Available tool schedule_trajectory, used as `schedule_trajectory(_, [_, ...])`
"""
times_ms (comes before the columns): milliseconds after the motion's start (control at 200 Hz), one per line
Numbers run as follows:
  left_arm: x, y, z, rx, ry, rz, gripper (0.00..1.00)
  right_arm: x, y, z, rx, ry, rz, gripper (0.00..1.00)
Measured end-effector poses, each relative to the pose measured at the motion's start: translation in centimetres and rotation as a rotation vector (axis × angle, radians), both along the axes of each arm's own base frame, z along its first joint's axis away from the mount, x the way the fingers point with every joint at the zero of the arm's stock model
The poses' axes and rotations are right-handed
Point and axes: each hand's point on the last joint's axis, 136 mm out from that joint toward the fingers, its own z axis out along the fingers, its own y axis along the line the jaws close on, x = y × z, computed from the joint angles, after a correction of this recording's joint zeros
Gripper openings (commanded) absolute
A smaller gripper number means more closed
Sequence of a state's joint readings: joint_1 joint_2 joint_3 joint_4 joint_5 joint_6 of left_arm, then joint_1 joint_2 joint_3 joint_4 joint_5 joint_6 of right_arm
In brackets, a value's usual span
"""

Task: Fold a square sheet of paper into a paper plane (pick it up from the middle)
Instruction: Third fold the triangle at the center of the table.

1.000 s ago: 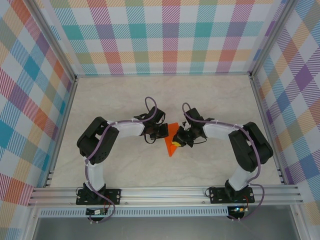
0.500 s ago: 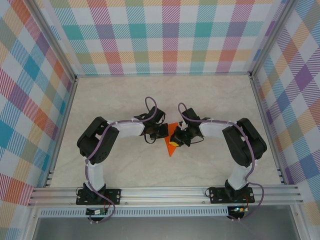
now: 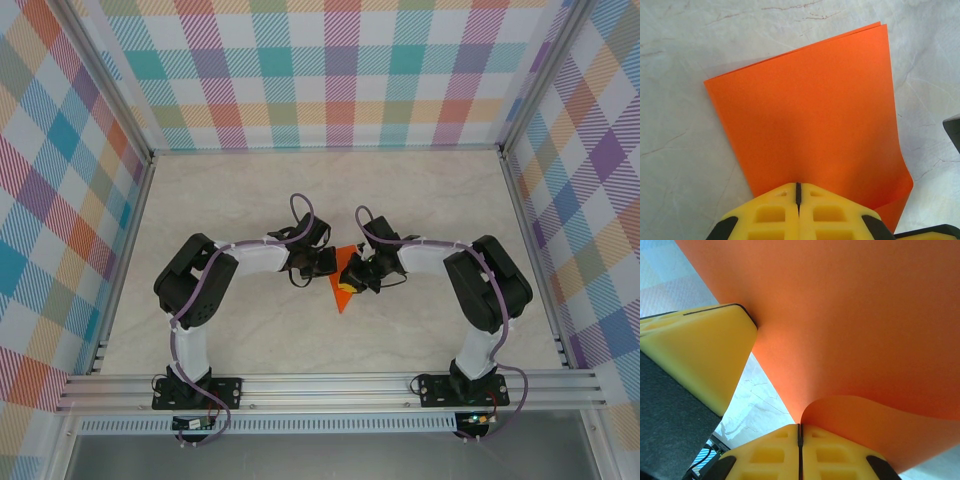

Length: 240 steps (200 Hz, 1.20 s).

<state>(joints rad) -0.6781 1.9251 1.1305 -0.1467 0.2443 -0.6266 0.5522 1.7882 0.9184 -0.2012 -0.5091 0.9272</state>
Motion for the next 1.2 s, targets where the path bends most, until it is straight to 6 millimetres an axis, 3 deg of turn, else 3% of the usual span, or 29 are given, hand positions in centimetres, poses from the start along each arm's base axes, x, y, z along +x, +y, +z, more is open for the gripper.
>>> schedule_trajectory(1200, [0.02,0.02,0.00,0.001,-0.003,-0.005,0.01,0.45,0.24,-0.53,-0.001,0.000,-0.030,0.08])
